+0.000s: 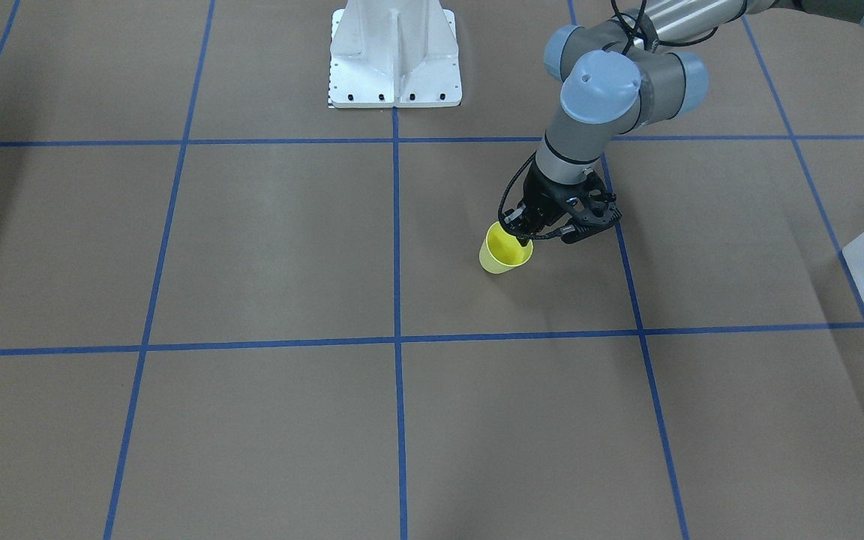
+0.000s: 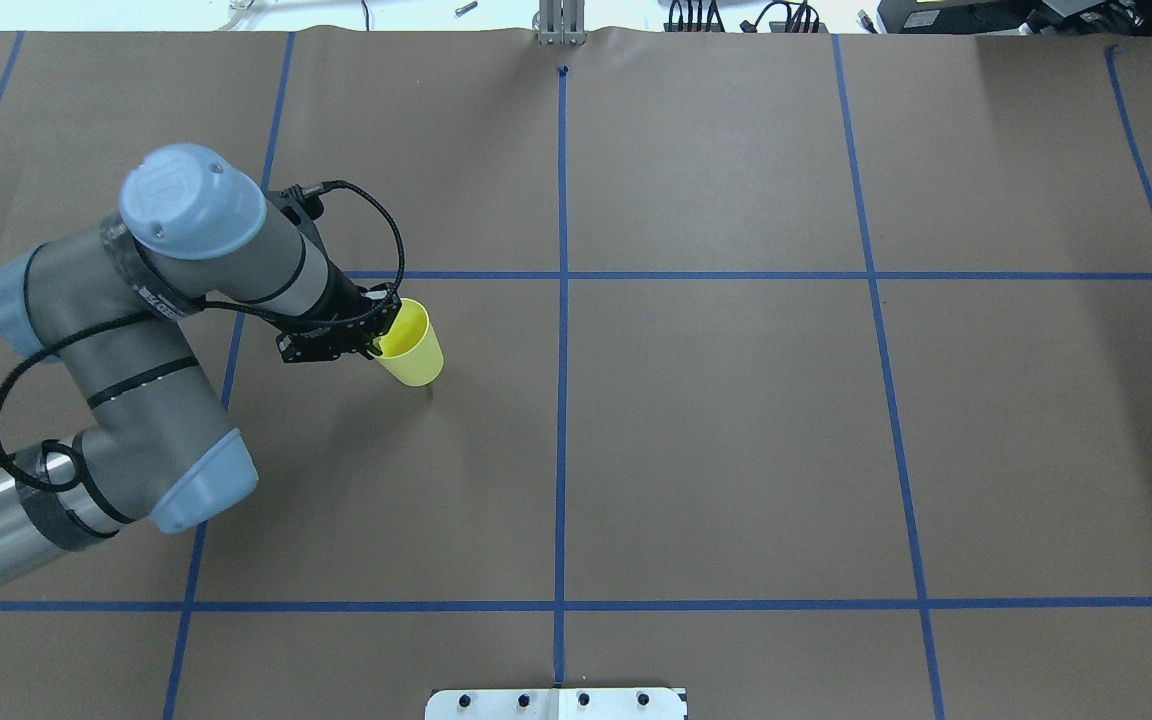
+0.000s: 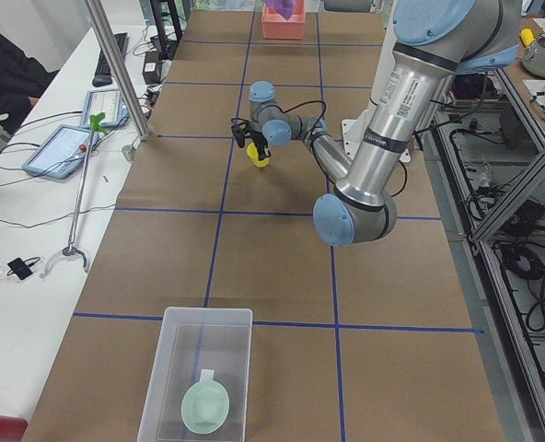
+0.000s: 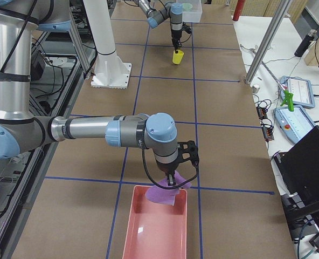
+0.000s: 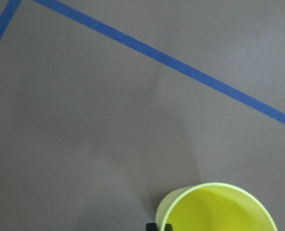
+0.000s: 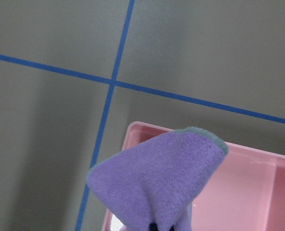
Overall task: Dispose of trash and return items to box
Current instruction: 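Lift the yellow cup off the table with the left gripper and carry it away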
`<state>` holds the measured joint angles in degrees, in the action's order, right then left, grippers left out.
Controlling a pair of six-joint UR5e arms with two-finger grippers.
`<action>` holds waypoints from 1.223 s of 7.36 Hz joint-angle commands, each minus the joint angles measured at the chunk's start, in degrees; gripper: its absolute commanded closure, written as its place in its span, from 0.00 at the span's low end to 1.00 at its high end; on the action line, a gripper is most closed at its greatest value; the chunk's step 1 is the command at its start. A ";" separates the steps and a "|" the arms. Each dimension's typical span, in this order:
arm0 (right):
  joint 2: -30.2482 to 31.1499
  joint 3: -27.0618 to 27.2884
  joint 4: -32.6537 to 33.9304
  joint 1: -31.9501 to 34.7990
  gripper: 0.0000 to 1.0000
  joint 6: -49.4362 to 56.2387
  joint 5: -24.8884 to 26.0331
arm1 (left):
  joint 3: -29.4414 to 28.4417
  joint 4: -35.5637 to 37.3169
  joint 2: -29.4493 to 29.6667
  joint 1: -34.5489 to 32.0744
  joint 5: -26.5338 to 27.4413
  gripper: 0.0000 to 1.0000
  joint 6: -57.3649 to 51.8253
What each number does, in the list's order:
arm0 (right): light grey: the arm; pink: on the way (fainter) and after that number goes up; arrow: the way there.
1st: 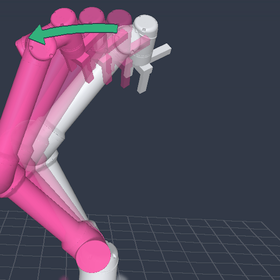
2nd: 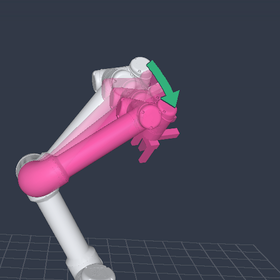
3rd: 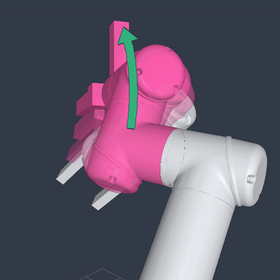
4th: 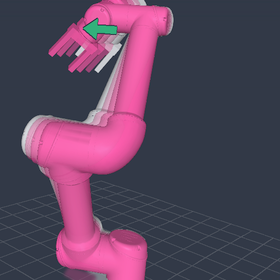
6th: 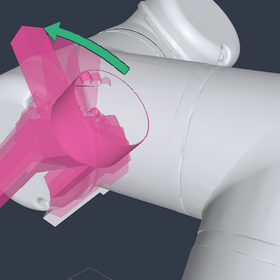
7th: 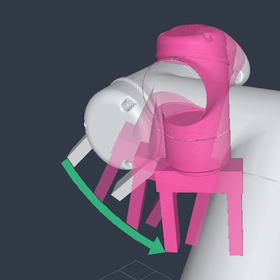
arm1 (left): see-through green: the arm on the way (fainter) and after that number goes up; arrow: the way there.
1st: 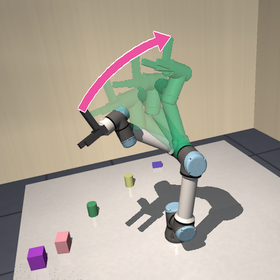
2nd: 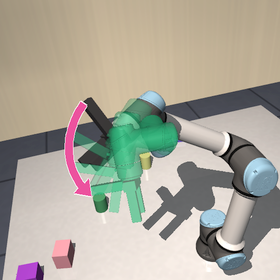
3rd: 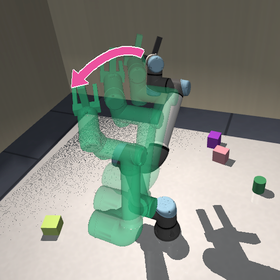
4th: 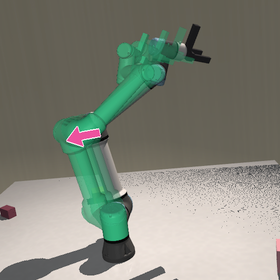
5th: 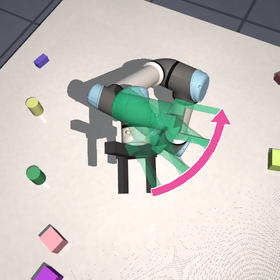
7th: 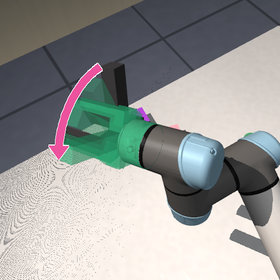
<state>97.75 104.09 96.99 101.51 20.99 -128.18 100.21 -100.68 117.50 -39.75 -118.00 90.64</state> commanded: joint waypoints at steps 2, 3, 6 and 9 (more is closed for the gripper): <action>-0.19 -7.21 1.19 2.56 1.00 9.22 4.59 | 0.69 1.36 0.53 -11.11 -11.62 1.00 -1.51; -0.46 -8.71 1.10 2.56 1.00 10.29 5.21 | 0.69 4.76 0.80 -14.36 -12.95 1.00 -6.83; -3.08 -19.25 -12.32 2.38 0.63 7.07 4.78 | 0.69 16.62 0.10 -28.59 -17.53 1.00 -29.47; -3.89 -18.14 -12.35 2.03 0.00 4.77 -2.81 | -0.10 28.58 -0.16 -40.72 -17.53 1.00 -52.51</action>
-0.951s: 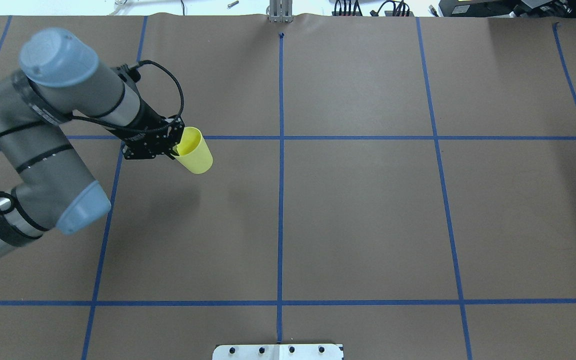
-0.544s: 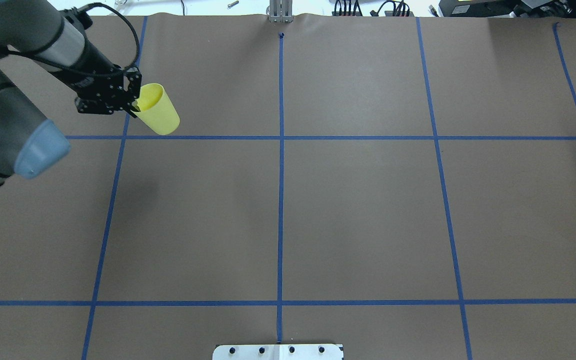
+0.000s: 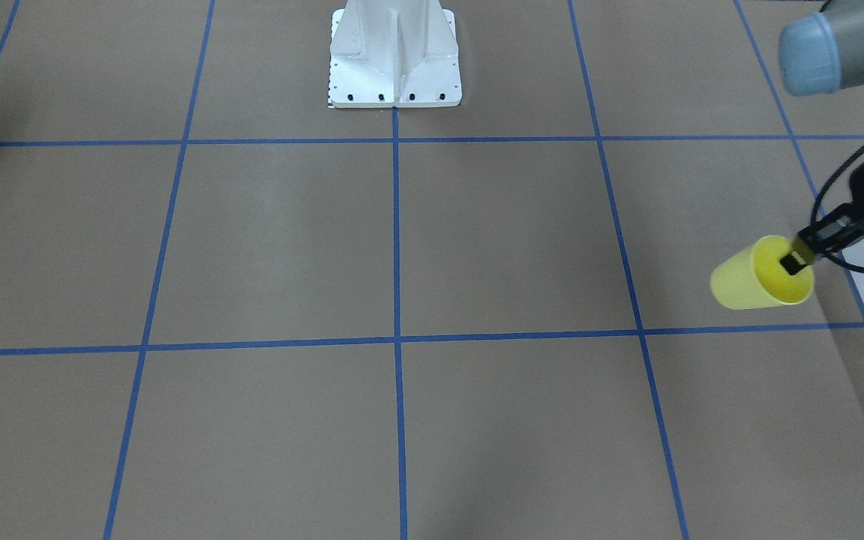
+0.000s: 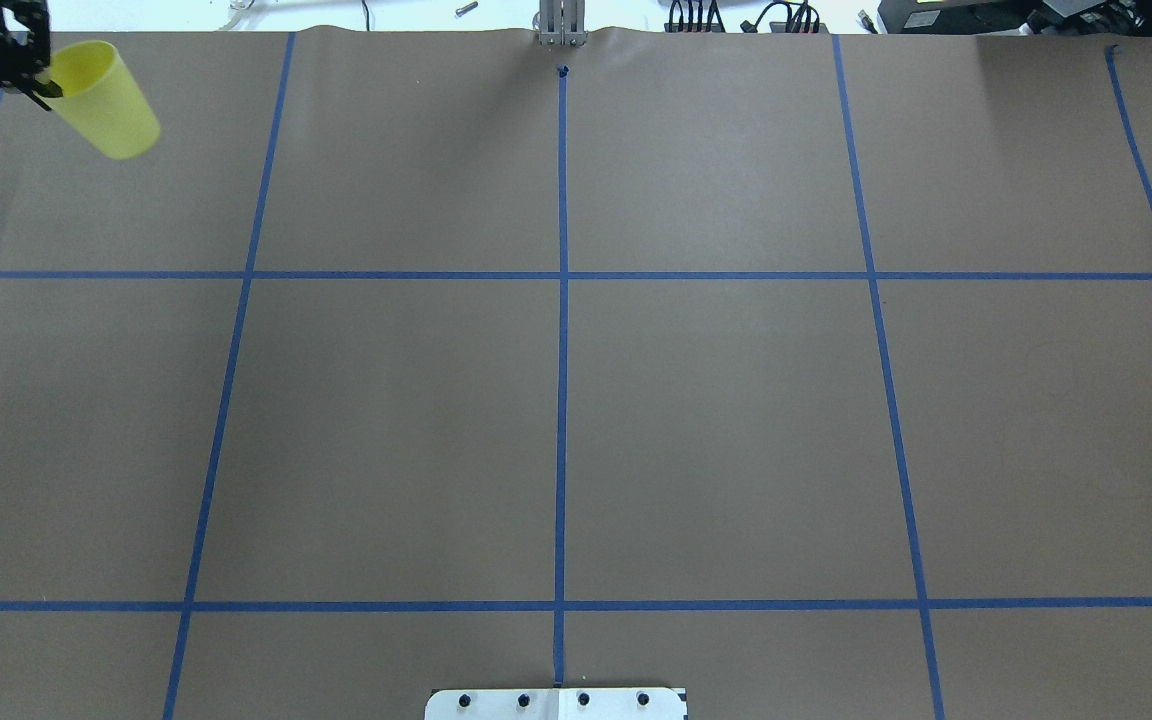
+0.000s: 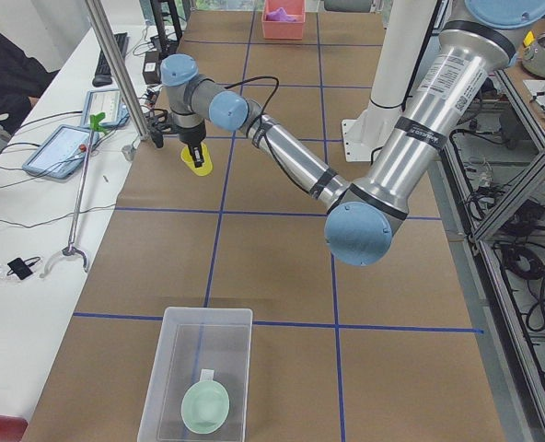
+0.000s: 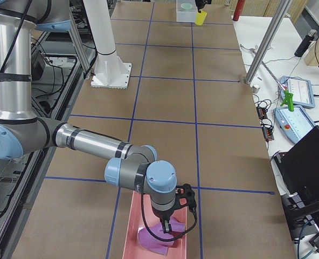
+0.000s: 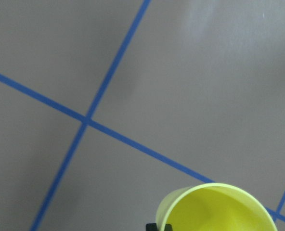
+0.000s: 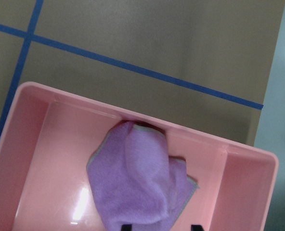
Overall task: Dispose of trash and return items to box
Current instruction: 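Lift the yellow cup off the table with the left gripper and carry it away, then drop the cup into the clear bin while the right gripper drops the cloth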
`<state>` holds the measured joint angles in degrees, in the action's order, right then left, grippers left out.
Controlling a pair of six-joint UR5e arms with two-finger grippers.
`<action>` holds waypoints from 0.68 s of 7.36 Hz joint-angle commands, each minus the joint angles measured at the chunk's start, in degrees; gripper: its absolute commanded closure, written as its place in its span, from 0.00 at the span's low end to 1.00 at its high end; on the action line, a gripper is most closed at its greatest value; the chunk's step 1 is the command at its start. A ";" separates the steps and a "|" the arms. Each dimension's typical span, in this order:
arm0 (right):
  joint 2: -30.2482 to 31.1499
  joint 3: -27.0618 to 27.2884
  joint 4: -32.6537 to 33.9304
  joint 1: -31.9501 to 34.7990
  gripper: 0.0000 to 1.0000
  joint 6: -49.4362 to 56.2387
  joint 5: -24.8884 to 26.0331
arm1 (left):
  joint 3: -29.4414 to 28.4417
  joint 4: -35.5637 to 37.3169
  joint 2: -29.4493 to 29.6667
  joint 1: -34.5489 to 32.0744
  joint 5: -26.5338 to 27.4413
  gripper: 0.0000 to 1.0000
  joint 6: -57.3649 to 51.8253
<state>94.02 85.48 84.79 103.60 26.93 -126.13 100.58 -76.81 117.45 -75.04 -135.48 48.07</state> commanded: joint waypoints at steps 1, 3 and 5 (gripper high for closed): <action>0.54 1.79 0.02 -0.24 0.00 -5.35 -9.44 | -2.82 6.92 -0.03 -9.03 -0.05 1.00 -18.54; 1.42 7.04 0.28 -3.56 0.00 -13.52 -13.34 | -9.49 6.07 -2.56 -15.62 -0.22 1.00 -30.17; 2.74 14.86 0.64 -8.74 0.00 -24.68 -13.35 | -15.38 0.65 -8.16 -19.33 -0.22 1.00 -36.71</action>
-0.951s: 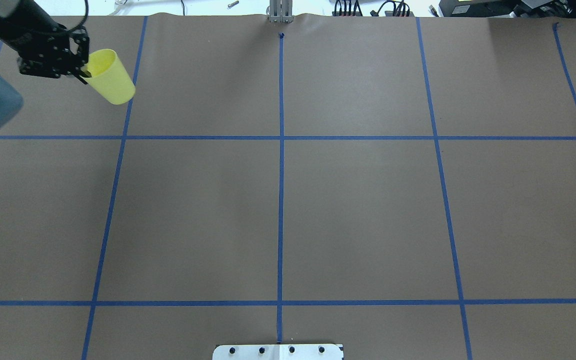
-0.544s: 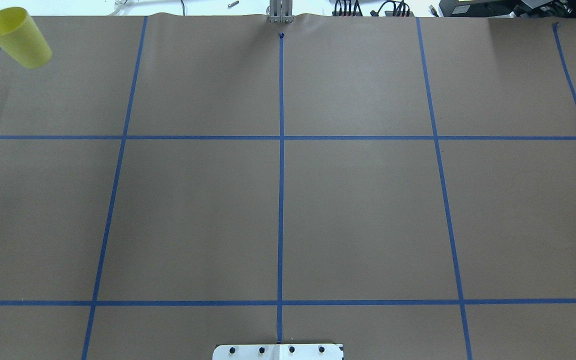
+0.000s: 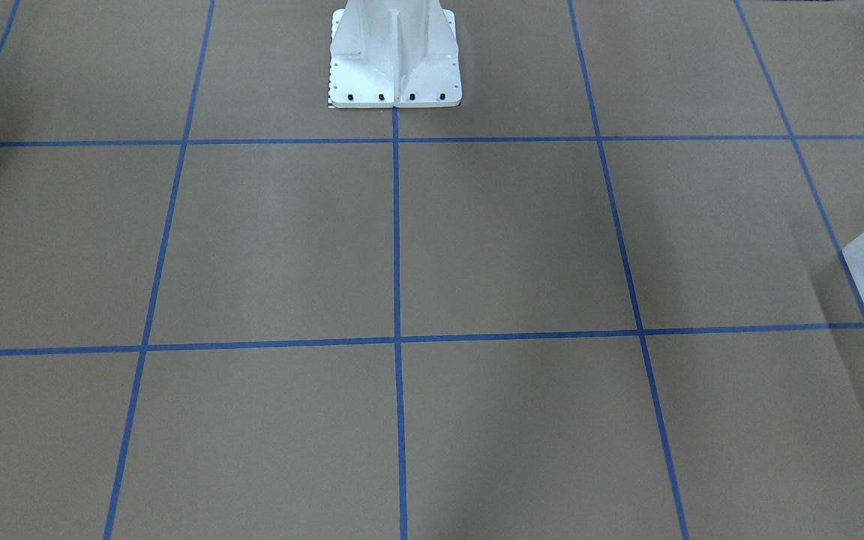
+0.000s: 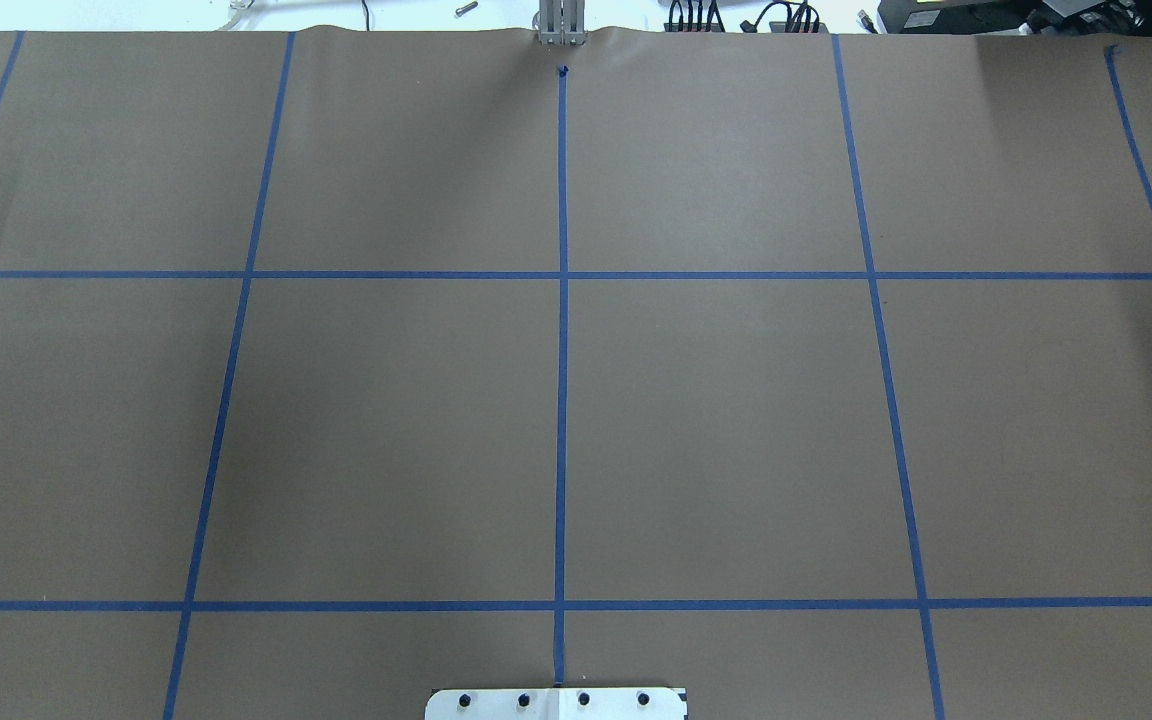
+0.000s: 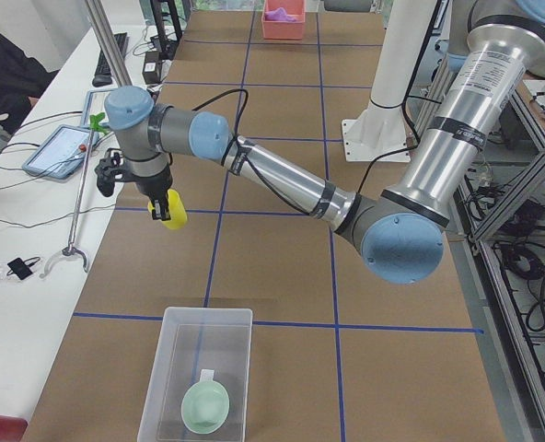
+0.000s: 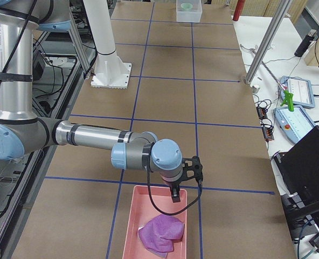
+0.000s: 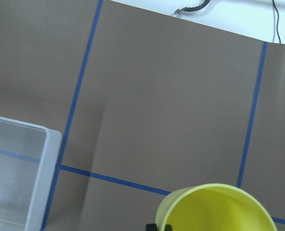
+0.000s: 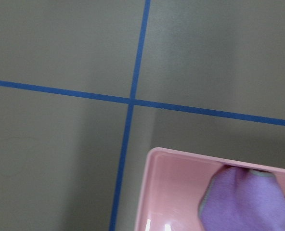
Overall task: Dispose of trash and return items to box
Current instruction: 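Drop the cup into the clear bin while the right gripper drops the cloth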
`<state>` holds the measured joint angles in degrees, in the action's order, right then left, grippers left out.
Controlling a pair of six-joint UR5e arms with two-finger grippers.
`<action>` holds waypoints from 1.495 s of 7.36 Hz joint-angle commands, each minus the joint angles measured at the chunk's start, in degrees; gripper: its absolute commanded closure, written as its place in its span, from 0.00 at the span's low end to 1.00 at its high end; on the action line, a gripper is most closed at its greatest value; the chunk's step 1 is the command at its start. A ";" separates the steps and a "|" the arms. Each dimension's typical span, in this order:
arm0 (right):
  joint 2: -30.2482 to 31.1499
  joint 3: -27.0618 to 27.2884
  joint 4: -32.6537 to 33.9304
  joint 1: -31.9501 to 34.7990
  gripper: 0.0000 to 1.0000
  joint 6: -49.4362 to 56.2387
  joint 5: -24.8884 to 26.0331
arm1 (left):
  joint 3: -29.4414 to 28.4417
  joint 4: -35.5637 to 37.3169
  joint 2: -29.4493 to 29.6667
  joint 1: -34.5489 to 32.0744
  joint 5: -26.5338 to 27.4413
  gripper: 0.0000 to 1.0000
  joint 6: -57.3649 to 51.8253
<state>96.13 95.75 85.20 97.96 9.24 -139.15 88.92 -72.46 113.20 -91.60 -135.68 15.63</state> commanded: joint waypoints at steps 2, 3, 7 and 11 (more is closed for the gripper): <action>0.64 9.08 0.23 -6.72 0.00 -15.18 -0.42 | -11.72 -18.87 -9.65 -5.68 -0.02 1.00 -4.64; 1.68 11.88 0.23 -8.30 0.00 -18.70 -0.42 | -13.23 -21.03 -11.15 -5.87 -0.02 1.00 -4.64; 1.87 12.44 0.14 -9.98 0.00 -20.49 -0.51 | -22.90 -42.70 -15.11 -5.43 0.41 1.00 7.45; 1.87 12.44 0.14 -9.98 0.00 -20.49 -0.95 | -22.74 -50.11 -16.96 3.42 0.50 1.00 18.95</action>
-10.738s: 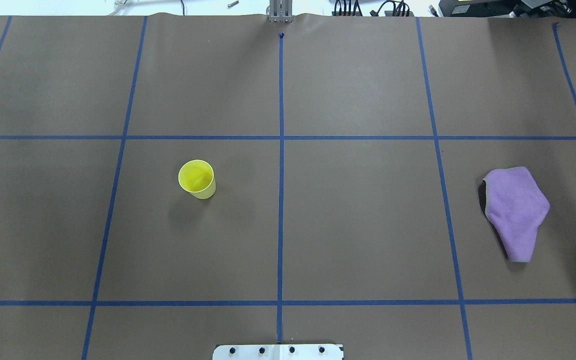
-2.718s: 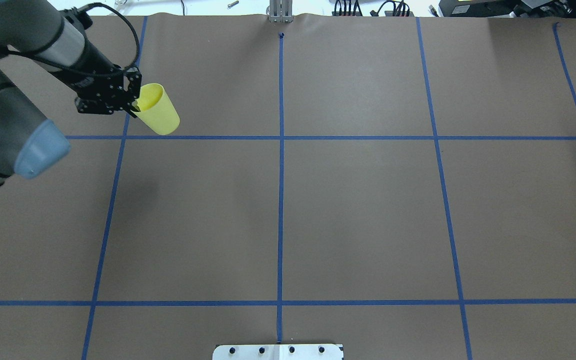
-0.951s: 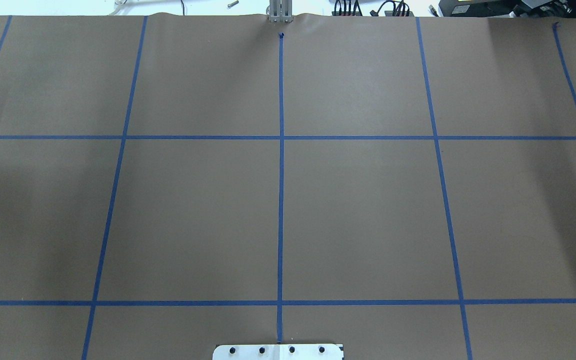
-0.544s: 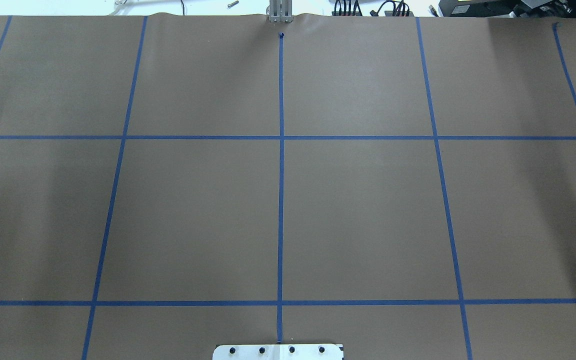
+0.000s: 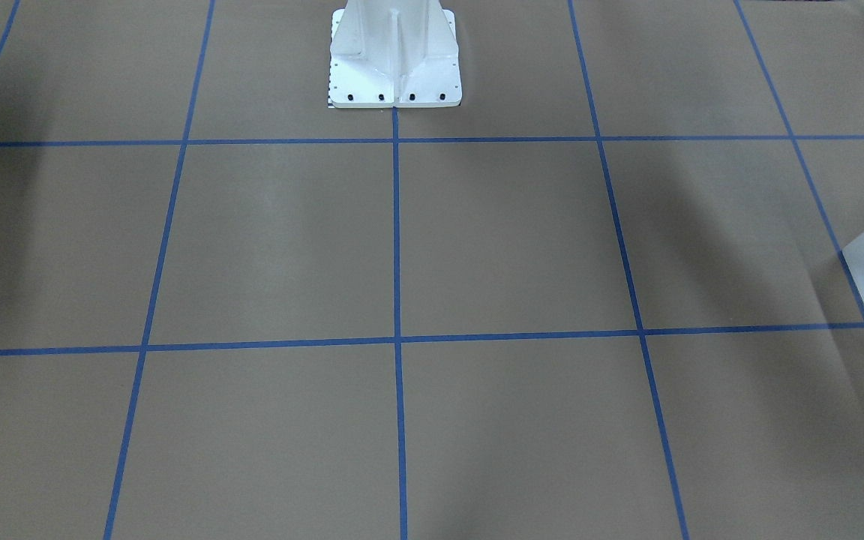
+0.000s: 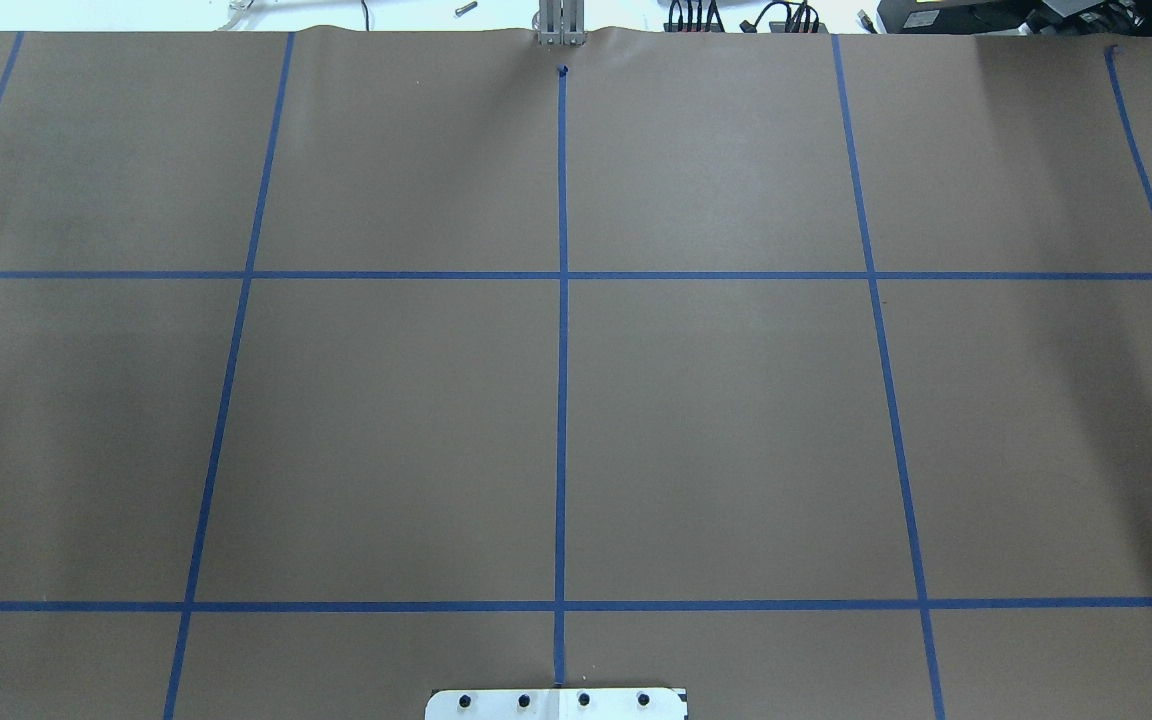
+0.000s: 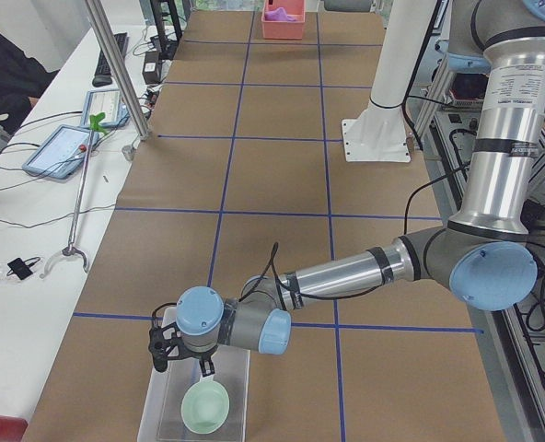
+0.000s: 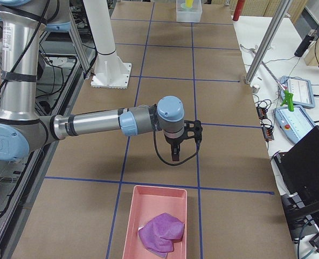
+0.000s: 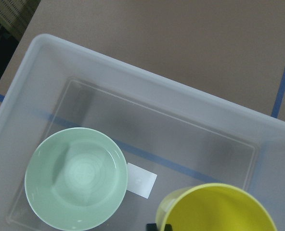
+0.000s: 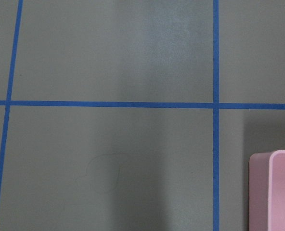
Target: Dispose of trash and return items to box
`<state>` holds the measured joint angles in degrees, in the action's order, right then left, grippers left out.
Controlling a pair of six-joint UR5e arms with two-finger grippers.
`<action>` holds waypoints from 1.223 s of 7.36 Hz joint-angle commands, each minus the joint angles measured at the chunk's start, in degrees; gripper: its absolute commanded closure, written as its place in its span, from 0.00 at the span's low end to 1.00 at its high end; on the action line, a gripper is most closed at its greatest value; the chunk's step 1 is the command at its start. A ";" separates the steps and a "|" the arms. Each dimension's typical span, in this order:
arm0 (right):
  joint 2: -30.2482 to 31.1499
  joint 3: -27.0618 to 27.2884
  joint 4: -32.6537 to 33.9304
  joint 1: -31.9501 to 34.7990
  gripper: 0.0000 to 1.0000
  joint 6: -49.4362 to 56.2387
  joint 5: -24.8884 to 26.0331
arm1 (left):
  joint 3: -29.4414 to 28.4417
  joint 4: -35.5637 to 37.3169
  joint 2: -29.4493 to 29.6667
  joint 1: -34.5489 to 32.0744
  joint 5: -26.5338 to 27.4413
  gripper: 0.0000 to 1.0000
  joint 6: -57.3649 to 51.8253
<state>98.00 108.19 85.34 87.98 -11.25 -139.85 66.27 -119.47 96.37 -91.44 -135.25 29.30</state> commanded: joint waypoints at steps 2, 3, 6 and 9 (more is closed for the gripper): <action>0.00 0.00 0.09 -0.01 0.00 0.00 -0.25 | -0.44 -5.68 -0.92 5.13 2.86 1.00 7.00; 0.09 0.00 0.09 -0.01 0.00 0.00 -0.25 | -1.05 -5.60 -0.92 5.22 5.49 1.00 6.65; 0.09 0.00 0.09 -0.01 0.00 0.00 -0.34 | -1.93 -5.94 -1.53 5.39 6.57 1.00 6.55; 0.00 0.09 0.09 -0.01 0.00 0.00 -0.34 | -1.93 -5.95 -1.44 5.92 6.40 0.37 6.65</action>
<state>98.03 108.21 85.43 87.98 -11.25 -140.19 64.36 -125.41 94.91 -85.66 -128.79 36.10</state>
